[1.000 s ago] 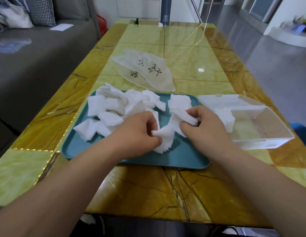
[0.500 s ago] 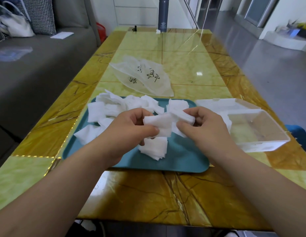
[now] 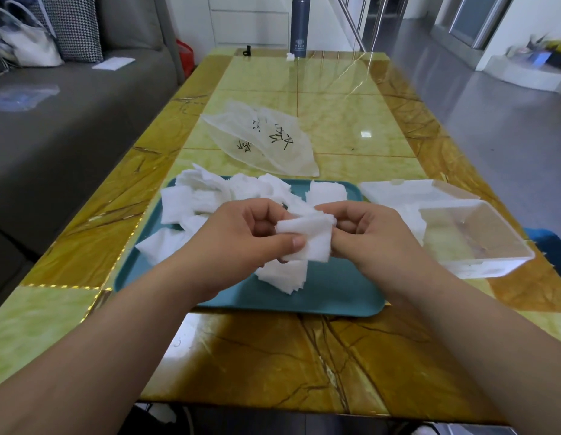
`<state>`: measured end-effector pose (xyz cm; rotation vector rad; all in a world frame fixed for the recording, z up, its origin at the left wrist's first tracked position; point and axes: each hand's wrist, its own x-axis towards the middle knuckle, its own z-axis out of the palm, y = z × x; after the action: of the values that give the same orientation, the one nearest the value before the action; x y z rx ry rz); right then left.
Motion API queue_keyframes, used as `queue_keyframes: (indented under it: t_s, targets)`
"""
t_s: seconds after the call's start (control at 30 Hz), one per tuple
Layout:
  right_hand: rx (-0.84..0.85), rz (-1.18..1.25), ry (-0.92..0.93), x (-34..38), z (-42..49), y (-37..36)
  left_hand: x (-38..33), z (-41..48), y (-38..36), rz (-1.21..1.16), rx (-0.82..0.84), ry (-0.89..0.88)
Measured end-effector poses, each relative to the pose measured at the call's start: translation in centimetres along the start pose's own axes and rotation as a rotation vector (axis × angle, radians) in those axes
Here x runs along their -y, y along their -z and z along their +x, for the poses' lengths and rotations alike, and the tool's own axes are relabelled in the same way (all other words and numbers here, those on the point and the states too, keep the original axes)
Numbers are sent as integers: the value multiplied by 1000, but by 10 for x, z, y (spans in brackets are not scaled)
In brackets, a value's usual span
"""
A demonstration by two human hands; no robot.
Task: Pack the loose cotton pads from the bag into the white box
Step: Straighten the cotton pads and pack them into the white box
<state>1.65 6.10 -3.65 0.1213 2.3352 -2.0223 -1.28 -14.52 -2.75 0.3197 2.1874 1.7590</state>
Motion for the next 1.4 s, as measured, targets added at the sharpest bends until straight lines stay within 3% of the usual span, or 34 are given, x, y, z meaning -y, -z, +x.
queue_keyframes:
  t_s: [0.33, 0.47, 0.57, 0.77, 1.0, 1.23, 1.4]
  targets:
    - [72, -23, 35, 0, -1, 2, 3, 1, -1, 69, -38, 5]
    - [161, 103, 20, 0, 0, 4, 6, 5, -1, 135, -123, -17]
    - [124, -68, 62, -3, -1, 2, 9, 8, -1, 195, -183, -33]
    - [38, -236, 94, -11, 1, -5, 17, 9, -8, 362, -49, -89]
    - [64, 111, -130, -13, 2, -18, 23, 12, -16, 312, -79, -82]
    - [-45, 214, -160, -19, 9, -24, 24, 8, -25, 385, -79, -131]
    - [-60, 180, -101, -8, 6, -14, 15, 6, -29, 373, -191, -187]
